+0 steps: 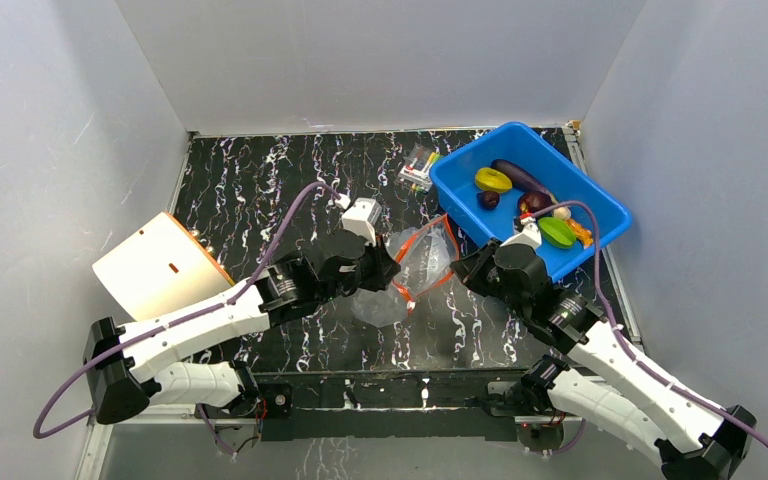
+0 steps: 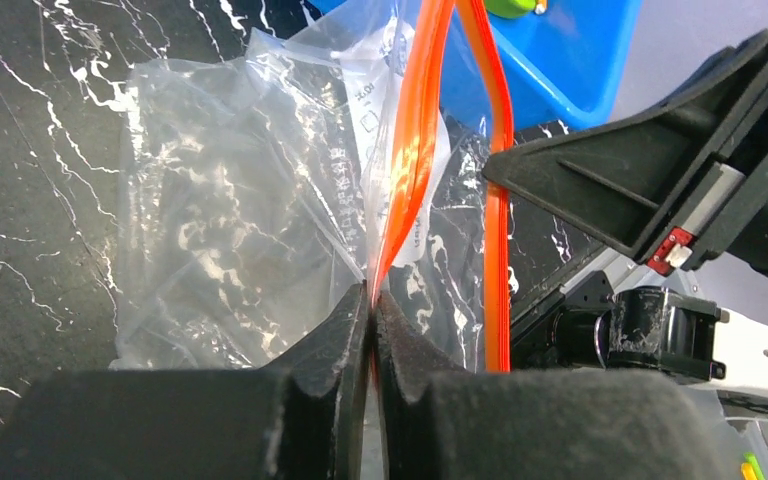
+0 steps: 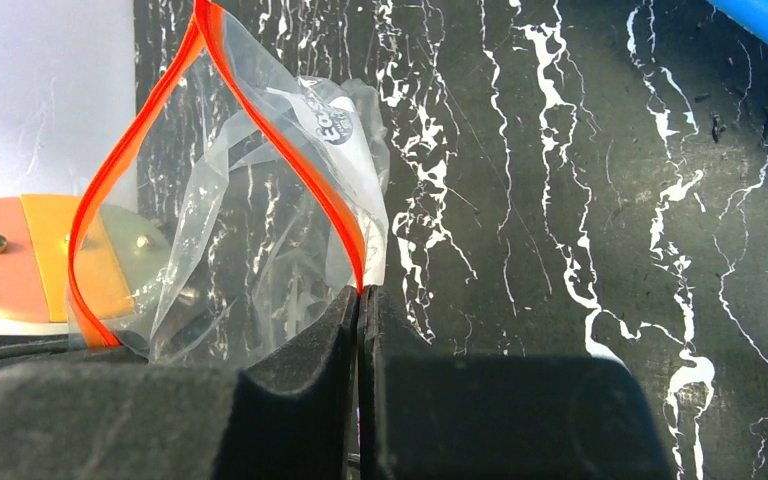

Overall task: Place the food in the zip-top bag and seal the zipper
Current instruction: Open the zipper of the food storage bag.

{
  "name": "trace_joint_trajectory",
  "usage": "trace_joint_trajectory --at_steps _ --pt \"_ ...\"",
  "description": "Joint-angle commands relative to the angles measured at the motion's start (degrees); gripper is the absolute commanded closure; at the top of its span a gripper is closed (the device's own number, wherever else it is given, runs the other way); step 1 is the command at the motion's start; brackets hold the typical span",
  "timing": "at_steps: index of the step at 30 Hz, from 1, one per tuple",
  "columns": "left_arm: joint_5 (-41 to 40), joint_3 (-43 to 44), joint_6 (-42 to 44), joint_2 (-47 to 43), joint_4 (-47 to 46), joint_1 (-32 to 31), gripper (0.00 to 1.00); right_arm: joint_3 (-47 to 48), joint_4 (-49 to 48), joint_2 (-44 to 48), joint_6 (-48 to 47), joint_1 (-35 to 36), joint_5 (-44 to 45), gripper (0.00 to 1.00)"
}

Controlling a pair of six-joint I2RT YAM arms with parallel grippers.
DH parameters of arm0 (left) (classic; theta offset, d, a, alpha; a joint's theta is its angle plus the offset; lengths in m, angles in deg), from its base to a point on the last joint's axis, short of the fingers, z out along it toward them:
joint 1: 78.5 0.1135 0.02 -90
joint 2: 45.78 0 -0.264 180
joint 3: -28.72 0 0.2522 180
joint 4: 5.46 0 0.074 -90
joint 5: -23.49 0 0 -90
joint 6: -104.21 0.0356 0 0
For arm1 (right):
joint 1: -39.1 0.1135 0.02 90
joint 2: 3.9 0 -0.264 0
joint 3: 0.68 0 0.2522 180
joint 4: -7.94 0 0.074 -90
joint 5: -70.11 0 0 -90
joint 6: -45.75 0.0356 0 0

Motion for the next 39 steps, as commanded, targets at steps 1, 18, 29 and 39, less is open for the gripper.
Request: trace_joint_trajectory --at_steps 1,18,29,39 --pt "-2.37 4.07 0.24 -1.55 3.78 0.39 0.93 2.71 -3.71 1.31 -1.55 0.03 -0.73 1.00" --pt "7.93 19.07 8.72 3.16 11.06 0.39 0.27 15.98 -10.68 -4.91 -5.96 0.04 -14.94 1.00" --pt "-4.41 19.08 11.27 4.80 12.44 0.39 0.35 17.14 -11.40 -6.42 -3.78 0.05 -15.83 1.00" --pt "-6.74 17.71 13.92 5.83 11.39 0.39 0.75 15.13 -11.31 -5.34 -3.00 0.05 -15.11 1.00"
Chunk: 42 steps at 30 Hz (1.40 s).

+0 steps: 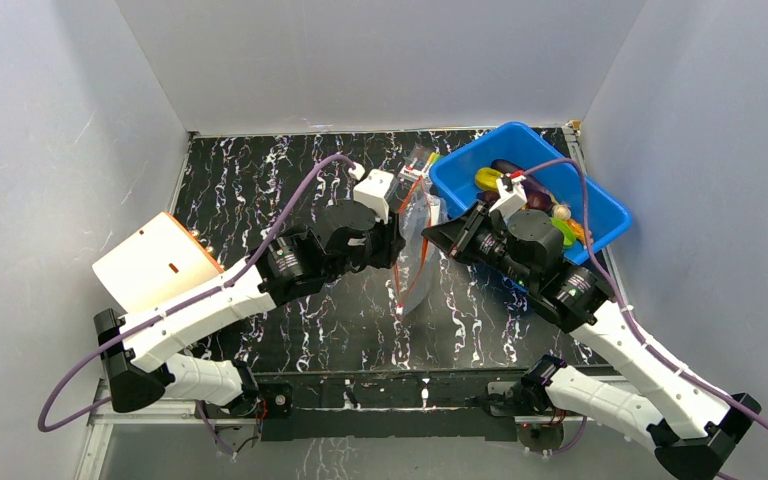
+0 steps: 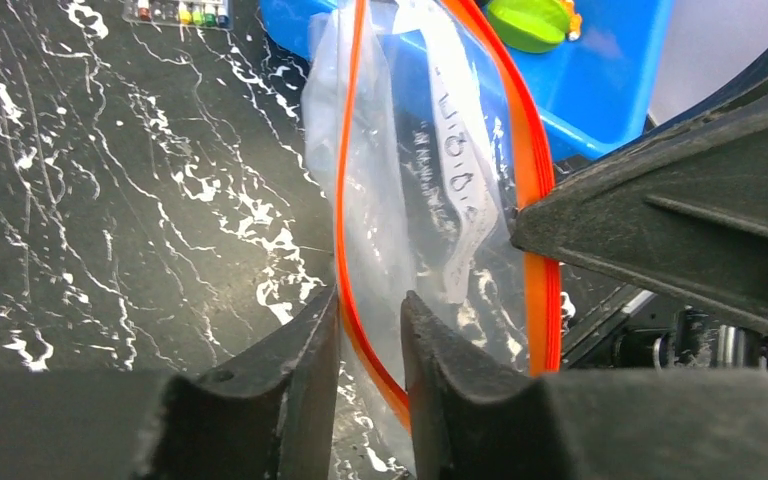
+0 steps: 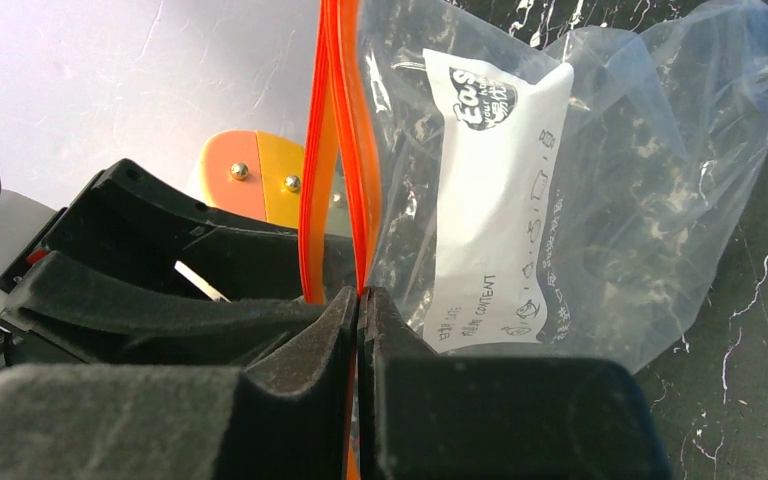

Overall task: Place the food in the zip-top bag and seal the zipper
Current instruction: Open the zipper of the food storage bag.

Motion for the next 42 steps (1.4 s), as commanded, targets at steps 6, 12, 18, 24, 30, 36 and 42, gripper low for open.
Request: trace_joint_trajectory --at_steps 6,12,18,24,30,36,42 --pt "-5.03 1.09 3.95 -0.78 1.00 0.24 1.00 -2.42 2.25 1.77 -1.26 0.05 7.55 1.00" --pt "-14.57 -1.87 9.34 -4.47 0.15 0.28 1.00 -6.46 3.85 1.78 -2.03 0.05 10.26 1.00" --pt "-23.31 -1.89 15.75 -4.05 2.15 0.29 1.00 -11.23 2.64 1.24 -0.88 0.03 9.98 1.00" --pt "-18.54 -4.22 13.12 -4.01 1.72 0.27 1.00 -12.23 0.42 -3.13 -0.40 0.00 3.15 1.00" --pt "-10.66 -8.62 6.80 -4.16 -0.70 0.28 1.00 -9.60 0.31 -4.60 -0.73 0.05 3.53 0.77" --pt "-8.41 -9.41 4.25 -2.48 -0.97 0.28 1.00 -5.85 1.52 -4.50 -0.74 0.05 1.44 0.59" --pt "-7.64 -9.22 2.64 -0.98 -1.25 0.30 1.00 -4.17 -0.07 -4.01 -0.40 0.05 -3.23 0.59"
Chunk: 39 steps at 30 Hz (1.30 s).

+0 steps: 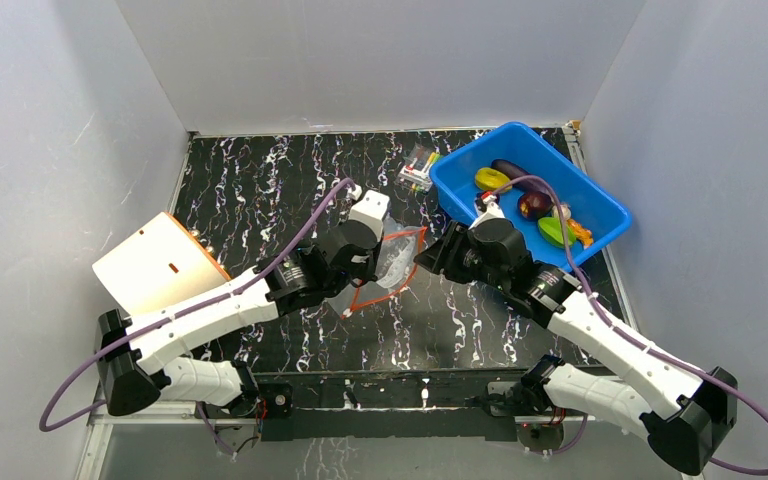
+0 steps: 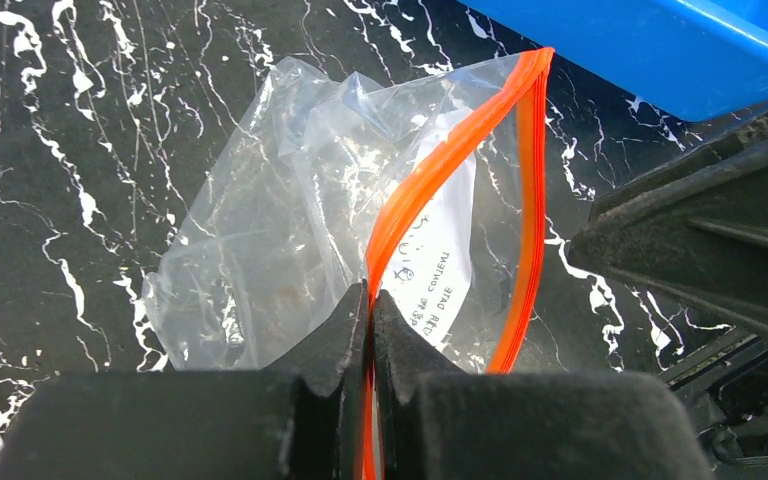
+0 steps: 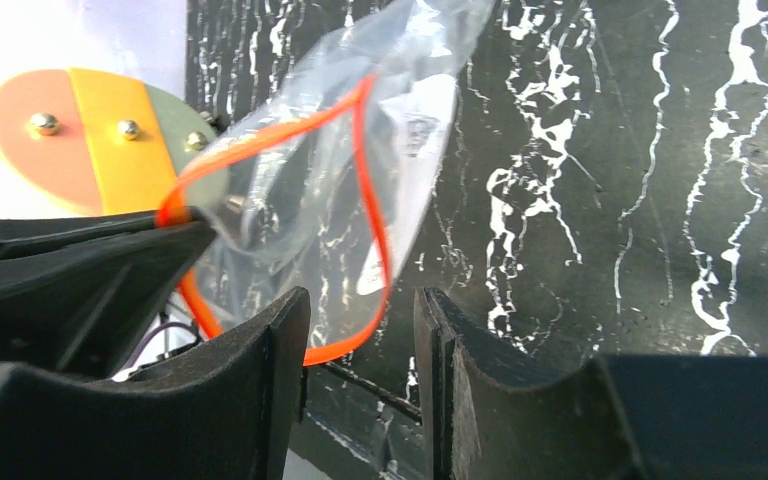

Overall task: Place the food in the zip-top bag and seal the zipper
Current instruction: Open the zipper of the food storage bag.

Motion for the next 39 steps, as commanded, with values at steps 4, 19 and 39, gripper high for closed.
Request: trace_joint_trajectory --at_steps 4,19,39 --pt "1.25 0.40 -3.08 1.13 -1.16 0.33 1.00 1.85 -8.77 0.29 1.73 0.04 -5.91 0.65" --pt "1.61 4.28 -5.26 -1.59 2.57 1.13 1.00 -4.60 -18.50 -10.05 1.57 0.62 -0.33 0.90" --pt "-5.91 -3.11 -1.51 -6.24 -0.33 1.58 1.00 -5.35 -17.73 -12.72 -4.76 0.86 0.46 0.83"
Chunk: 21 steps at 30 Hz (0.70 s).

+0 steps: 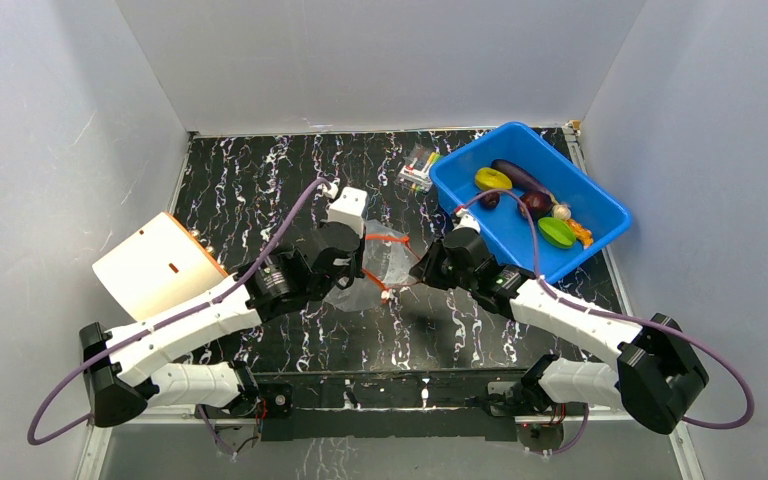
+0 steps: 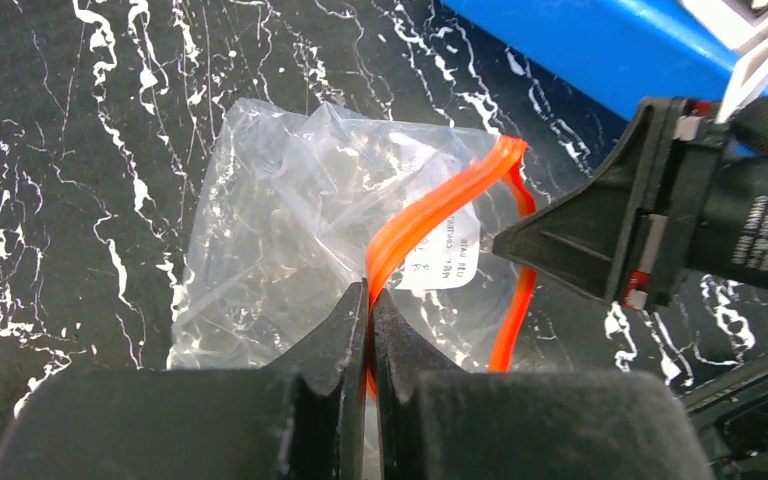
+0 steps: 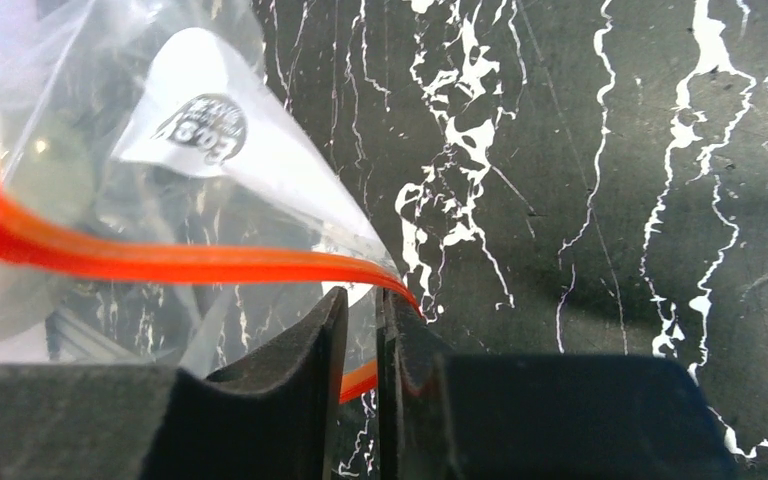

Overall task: Place the food in the zip-top bag and seal the zipper
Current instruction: Open the zipper of the food storage bag.

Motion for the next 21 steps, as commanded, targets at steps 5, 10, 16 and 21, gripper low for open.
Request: trace_joint_trajectory --at_steps 5,10,16,21 --pt "-0.24 -2.58 0.65 -0.05 -0.93 0.96 1.00 6.65 -0.34 5.03 -4.86 0.04 -4.62 0.74" --pt "7.62 -1.08 2.28 0.50 -0.97 4.36 1.00 13.36 7.09 7.83 -12.98 0.06 1.15 0.62" --pt "16.42 -1.06 2.36 -0.12 -0.75 9.69 1.00 21.21 14.57 7.33 -22.30 0.00 9.30 0.55" --pt "23.53 -3.62 4.54 -2.18 -2.57 13.19 1.00 25.28 17.64 5.67 -27.72 -0.28 20.70 0.51"
